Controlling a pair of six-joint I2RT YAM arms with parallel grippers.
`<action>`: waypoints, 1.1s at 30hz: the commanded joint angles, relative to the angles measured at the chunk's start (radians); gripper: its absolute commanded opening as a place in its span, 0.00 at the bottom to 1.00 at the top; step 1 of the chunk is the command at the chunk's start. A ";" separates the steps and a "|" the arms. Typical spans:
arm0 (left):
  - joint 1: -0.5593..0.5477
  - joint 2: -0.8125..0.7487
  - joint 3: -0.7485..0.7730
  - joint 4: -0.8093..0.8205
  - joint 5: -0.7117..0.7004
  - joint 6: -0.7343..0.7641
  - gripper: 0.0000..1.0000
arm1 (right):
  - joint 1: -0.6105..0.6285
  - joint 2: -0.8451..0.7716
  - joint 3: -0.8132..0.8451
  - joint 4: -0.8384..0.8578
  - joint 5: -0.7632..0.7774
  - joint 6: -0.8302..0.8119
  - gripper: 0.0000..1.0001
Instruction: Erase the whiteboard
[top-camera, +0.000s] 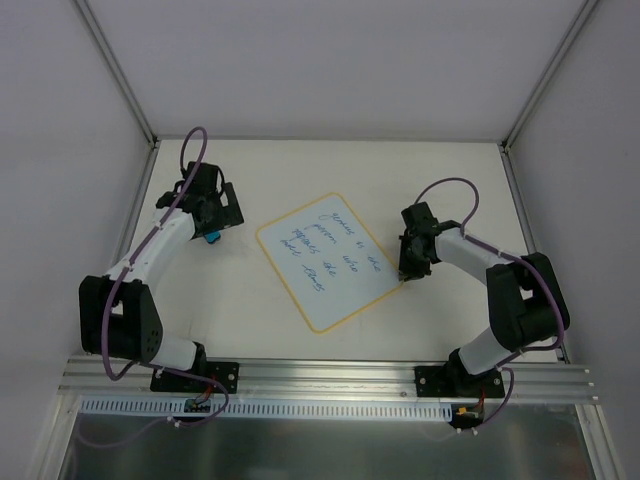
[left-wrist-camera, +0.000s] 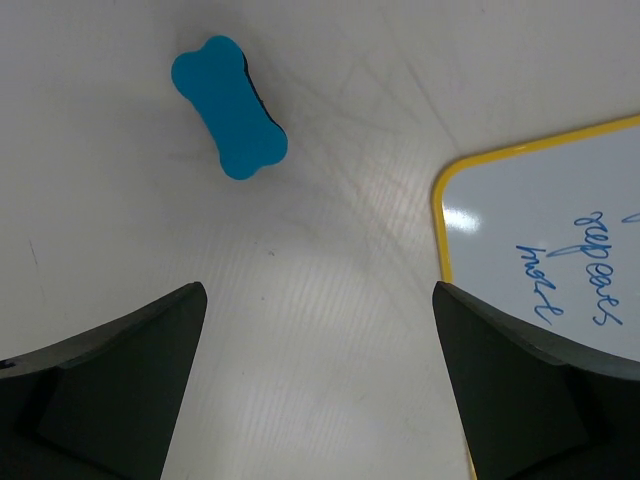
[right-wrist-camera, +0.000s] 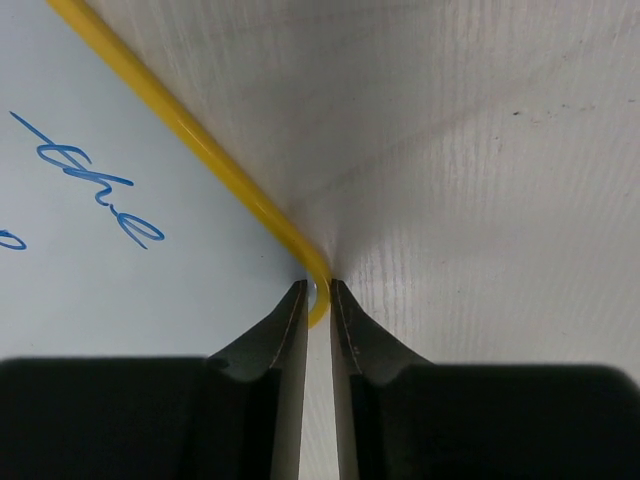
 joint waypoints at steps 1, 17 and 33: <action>0.011 0.034 0.038 0.055 -0.052 -0.034 0.99 | -0.012 0.017 -0.013 0.020 0.018 -0.018 0.15; 0.097 0.321 0.162 0.066 -0.208 -0.181 0.89 | -0.012 -0.049 -0.054 0.031 0.019 -0.014 0.01; 0.145 0.454 0.188 0.066 -0.184 -0.192 0.67 | -0.012 -0.078 -0.071 0.031 0.013 -0.006 0.01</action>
